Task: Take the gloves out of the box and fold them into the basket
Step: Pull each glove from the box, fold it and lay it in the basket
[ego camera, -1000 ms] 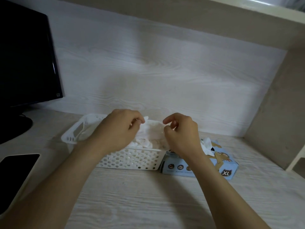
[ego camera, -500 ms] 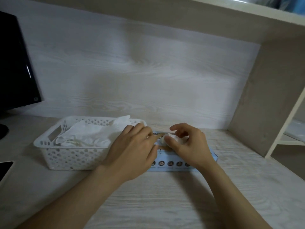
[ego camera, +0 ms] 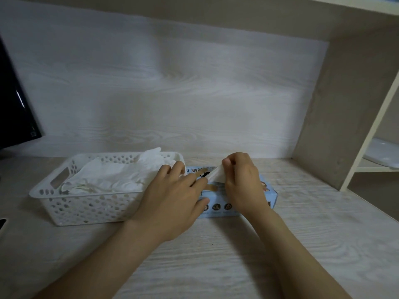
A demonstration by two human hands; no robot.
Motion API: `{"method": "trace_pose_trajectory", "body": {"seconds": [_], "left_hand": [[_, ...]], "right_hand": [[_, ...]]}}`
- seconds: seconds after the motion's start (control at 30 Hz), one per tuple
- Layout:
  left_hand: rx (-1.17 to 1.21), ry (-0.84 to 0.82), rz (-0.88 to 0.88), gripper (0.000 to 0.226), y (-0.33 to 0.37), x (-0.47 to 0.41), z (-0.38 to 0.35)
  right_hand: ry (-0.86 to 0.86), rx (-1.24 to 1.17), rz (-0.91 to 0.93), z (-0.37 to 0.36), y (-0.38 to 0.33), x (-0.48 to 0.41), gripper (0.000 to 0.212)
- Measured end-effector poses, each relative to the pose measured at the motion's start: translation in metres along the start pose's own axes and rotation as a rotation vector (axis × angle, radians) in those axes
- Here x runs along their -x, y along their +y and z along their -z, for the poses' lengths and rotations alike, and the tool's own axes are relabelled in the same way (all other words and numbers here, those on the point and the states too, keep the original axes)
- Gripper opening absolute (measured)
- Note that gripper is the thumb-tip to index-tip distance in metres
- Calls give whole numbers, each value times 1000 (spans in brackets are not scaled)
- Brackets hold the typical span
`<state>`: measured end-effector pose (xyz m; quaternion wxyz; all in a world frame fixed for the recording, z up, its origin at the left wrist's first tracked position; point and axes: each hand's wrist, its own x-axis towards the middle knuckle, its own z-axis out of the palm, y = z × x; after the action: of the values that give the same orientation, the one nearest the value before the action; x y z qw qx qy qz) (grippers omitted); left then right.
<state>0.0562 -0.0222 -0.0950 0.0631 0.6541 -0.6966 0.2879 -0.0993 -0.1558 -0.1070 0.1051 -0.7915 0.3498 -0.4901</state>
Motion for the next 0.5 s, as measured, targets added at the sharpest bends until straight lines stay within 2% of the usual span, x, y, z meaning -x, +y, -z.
{"method": "trace_pose_trajectory", "body": {"seconds": [0.17,0.33,0.5], "left_hand": [[15,38,-10,54,0,0,-1],[32,68,-8,54,0,1,-3],[53,41,2,53,1,3,-2]], "right_hand": [[130,-78,-74,4,-8,-5,26],[278,-368,-225,20,-15,-8,43],[317,-483,-157,28,-33,-6,44]]}}
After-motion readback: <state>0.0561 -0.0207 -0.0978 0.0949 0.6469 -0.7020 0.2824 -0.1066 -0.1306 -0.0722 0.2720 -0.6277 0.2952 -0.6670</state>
